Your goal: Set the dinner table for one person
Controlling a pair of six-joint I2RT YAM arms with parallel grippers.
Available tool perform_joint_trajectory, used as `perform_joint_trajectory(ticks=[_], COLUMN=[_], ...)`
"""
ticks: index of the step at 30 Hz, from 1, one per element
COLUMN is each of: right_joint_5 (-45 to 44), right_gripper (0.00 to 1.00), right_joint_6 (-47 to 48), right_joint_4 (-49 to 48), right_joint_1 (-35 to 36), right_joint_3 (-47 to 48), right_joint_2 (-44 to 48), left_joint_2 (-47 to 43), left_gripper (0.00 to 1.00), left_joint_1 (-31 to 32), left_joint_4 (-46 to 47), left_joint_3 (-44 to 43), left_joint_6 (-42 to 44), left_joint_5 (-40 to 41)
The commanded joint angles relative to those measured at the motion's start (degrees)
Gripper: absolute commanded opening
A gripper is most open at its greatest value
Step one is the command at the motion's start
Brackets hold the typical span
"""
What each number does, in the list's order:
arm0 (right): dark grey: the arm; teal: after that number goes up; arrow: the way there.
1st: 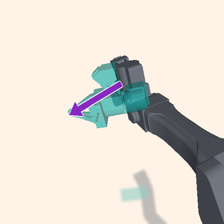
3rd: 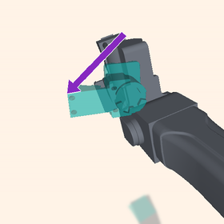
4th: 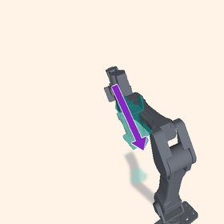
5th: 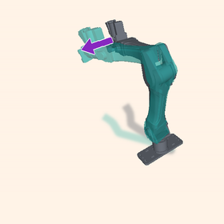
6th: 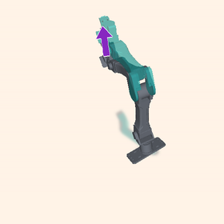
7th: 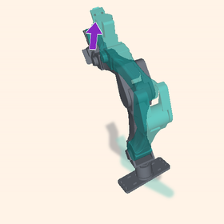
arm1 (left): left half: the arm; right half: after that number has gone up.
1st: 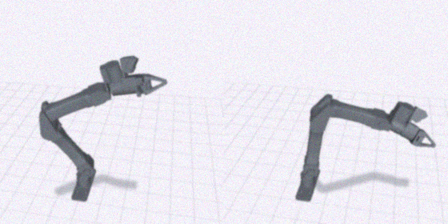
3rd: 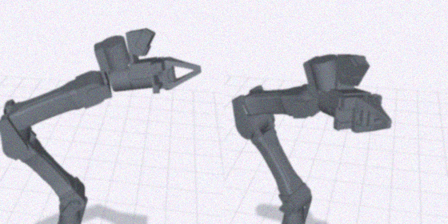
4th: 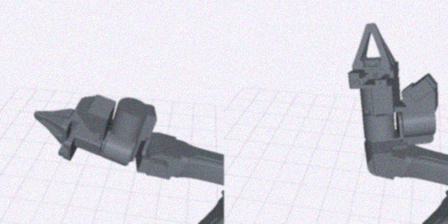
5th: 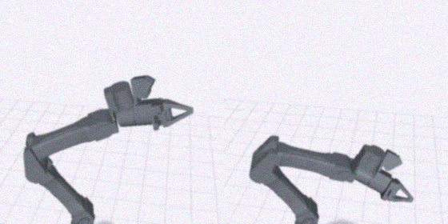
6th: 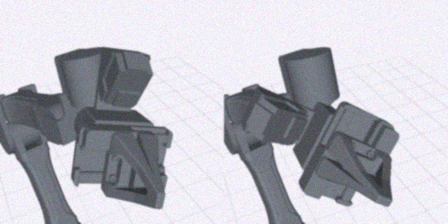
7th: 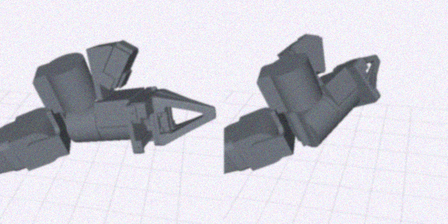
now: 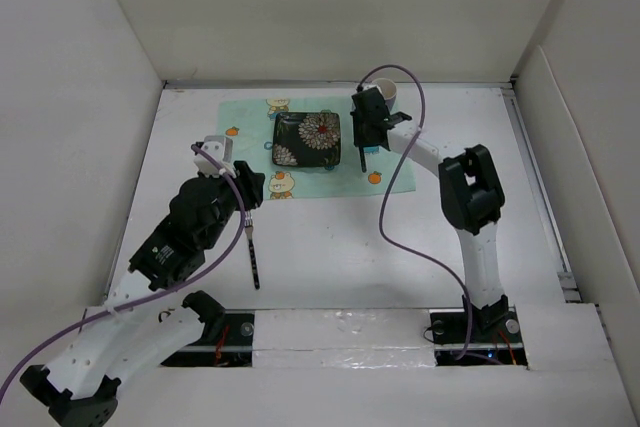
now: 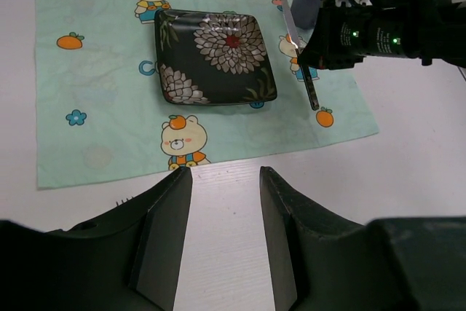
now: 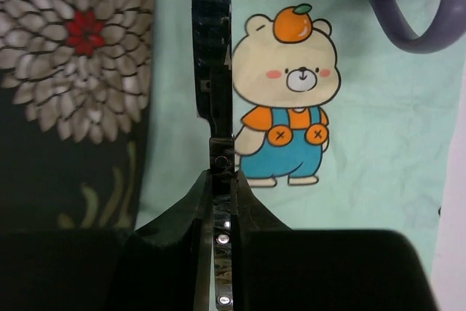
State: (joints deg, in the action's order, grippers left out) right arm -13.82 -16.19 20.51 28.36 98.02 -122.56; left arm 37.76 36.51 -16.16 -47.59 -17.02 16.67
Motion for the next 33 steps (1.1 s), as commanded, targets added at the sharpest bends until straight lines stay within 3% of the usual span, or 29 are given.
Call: perform_joint_trajectory(ticks=[1,9,21,25,30,31,33], right_joint_5=[2.8,5.0,6.3,6.0,7.2,7.7,7.9], right_gripper=[0.0,0.0,0.01,0.15,0.21,0.3,0.33], right_joint_6=[2.2,0.5,-1.0,-1.3,-2.0,-1.9,-1.8], right_joint_4=[1.3,4.3,4.8,4.6,3.4,3.3,2.9], right_joint_1=[-1.9,-4.4,-5.5,-5.0,-5.0,-5.0,-5.0], right_joint_3=[6.7,12.2,9.1,8.1,5.8,4.7,4.2], right_joint_2=[-1.8,-8.7,-7.4,-7.4,-5.0,-3.6,-2.6], left_joint_2=[0.3,1.1,2.2,1.9,2.4,2.8,3.5], left_gripper=[0.4,0.4,0.4,0.41,0.41,0.41,0.41], left_joint_1=[-0.2,-0.2,-0.2,-0.2,-0.2,-0.2,-0.2], left_joint_4=[1.1,0.8,0.6,0.7,0.4,0.3,0.2], left_joint_3=[0.0,0.0,-0.2,0.0,0.0,-0.1,-0.1], left_joint_6=[0.0,-0.1,-0.3,-0.4,-0.6,-1.0,-1.1], left_joint_5=[1.5,2.2,2.6,2.8,3.3,3.4,3.7])
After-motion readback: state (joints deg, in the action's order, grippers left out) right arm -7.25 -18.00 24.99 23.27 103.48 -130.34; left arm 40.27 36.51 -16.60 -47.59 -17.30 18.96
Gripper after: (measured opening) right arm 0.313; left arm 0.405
